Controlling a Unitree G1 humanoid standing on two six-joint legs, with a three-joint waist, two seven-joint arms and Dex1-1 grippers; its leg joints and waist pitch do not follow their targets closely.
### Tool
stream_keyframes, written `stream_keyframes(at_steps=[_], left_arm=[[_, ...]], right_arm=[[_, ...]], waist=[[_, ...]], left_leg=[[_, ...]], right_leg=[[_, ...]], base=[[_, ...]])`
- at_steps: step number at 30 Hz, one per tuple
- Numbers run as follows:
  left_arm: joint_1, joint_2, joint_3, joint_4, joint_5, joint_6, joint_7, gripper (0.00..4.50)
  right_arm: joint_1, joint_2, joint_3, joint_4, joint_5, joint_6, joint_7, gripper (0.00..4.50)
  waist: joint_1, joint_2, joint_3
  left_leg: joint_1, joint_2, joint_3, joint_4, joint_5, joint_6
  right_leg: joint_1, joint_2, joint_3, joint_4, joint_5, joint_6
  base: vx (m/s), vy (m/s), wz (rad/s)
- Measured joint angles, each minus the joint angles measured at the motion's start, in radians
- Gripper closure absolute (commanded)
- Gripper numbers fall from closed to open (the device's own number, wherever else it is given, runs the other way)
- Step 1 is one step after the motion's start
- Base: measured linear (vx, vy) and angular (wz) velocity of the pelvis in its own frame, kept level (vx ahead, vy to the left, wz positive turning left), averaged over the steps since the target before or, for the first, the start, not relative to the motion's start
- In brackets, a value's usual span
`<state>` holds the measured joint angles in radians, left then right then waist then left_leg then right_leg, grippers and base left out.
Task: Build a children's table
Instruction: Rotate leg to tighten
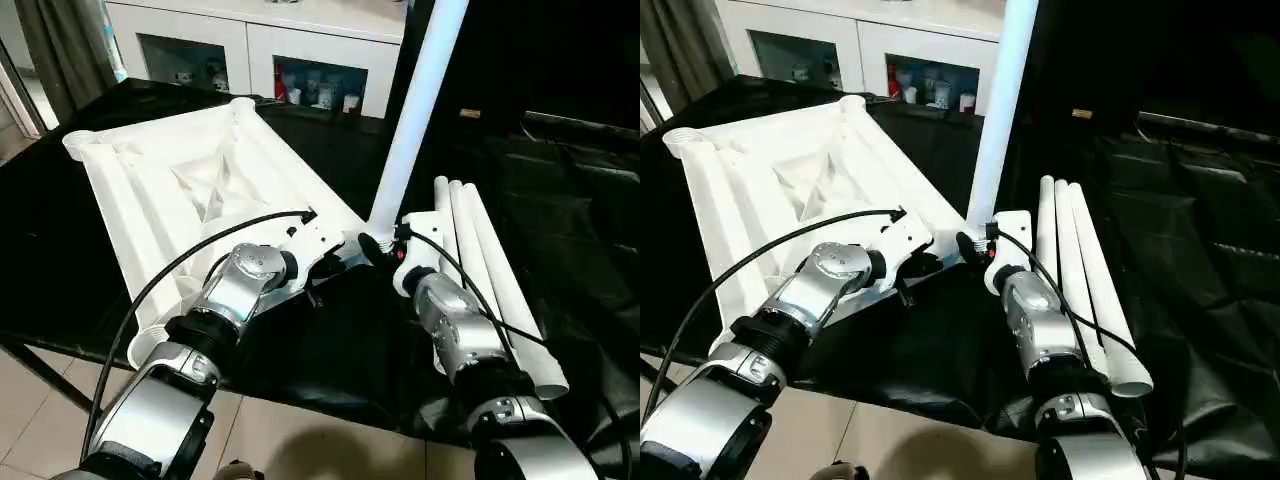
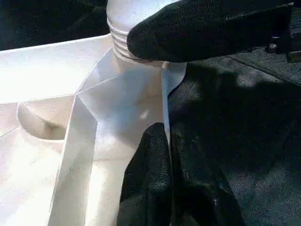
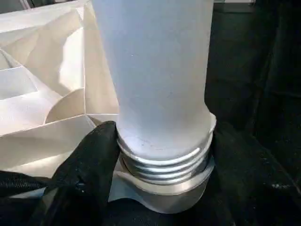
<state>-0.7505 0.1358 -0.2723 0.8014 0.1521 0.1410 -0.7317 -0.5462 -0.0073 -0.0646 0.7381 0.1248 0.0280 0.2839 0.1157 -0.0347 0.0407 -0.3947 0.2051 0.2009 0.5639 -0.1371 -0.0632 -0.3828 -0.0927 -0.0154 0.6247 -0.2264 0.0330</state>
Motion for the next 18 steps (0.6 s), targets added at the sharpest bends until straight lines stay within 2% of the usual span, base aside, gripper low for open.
stream_keyframes(at_steps=[5,8,9,10,12,14,16,18], left_arm=[[0.003,0.007,0.000,0.004,0.000,-0.031,-0.002,4.50],[0.004,0.004,0.003,0.026,0.000,-0.080,0.005,4.50],[0.003,0.004,0.006,0.028,0.000,-0.083,0.005,4.22],[0.004,-0.001,0.018,0.029,-0.005,-0.084,0.003,4.22],[0.007,-0.012,0.047,0.032,-0.041,-0.108,0.005,4.05],[0.007,-0.026,0.080,0.001,-0.082,-0.137,0.013,3.80],[0.004,-0.020,0.098,-0.023,-0.096,-0.137,0.022,3.67],[-0.002,0.020,0.115,-0.070,-0.099,-0.100,0.045,3.58]], right_arm=[[0.053,-0.032,0.035,-0.094,-0.013,0.005,0.029,0.96],[0.103,-0.074,0.061,-0.230,-0.018,0.041,0.072,0.96],[0.111,-0.080,0.065,-0.265,-0.018,0.051,0.083,0.91],[0.129,-0.092,0.071,-0.317,-0.018,0.067,0.096,0.91],[0.149,-0.102,0.075,-0.363,-0.018,0.083,0.110,0.88],[0.200,-0.123,0.102,-0.461,-0.009,0.129,0.144,0.88],[0.219,-0.123,0.120,-0.510,0.003,0.164,0.166,0.88],[0.238,-0.136,0.145,-0.561,0.022,0.201,0.202,0.88]], waist=[[-0.002,0.002,0.001],[0.000,0.003,0.002],[0.000,0.003,0.002],[0.002,0.003,0.002],[0.003,-0.002,0.005],[0.004,-0.012,0.011],[-0.006,-0.012,0.011],[-0.015,-0.014,0.012]], left_leg=[[0.000,0.000,0.000,-0.001,0.000,0.000],[0.000,0.000,0.000,-0.002,0.000,0.000],[0.000,0.000,0.000,-0.002,0.000,0.000],[-0.001,0.000,0.000,-0.002,0.000,0.000],[-0.003,0.000,-0.001,-0.002,0.000,0.000],[-0.007,0.002,-0.002,0.000,0.000,0.000],[-0.009,0.001,-0.001,0.002,0.000,0.000],[-0.009,0.002,-0.001,0.002,0.000,0.001]], right_leg=[[-0.001,0.000,0.000,0.000,0.000,0.000],[-0.001,0.000,0.000,0.000,0.001,0.001],[-0.001,0.000,0.000,0.000,0.001,0.001],[-0.001,0.000,0.000,0.000,0.001,0.001],[-0.002,0.001,-0.001,0.000,0.001,0.001],[-0.004,0.001,-0.002,-0.002,0.001,0.001],[-0.005,0.001,-0.001,-0.003,0.001,0.001],[-0.006,0.003,-0.001,-0.004,0.001,0.001]], base=[[0.000,0.000,0.00],[0.000,0.000,0.00],[0.000,0.000,0.00],[0.000,0.000,0.00],[0.000,0.000,0.00],[0.000,0.000,0.00],[0.000,0.000,0.00],[0.000,0.000,0.00]])
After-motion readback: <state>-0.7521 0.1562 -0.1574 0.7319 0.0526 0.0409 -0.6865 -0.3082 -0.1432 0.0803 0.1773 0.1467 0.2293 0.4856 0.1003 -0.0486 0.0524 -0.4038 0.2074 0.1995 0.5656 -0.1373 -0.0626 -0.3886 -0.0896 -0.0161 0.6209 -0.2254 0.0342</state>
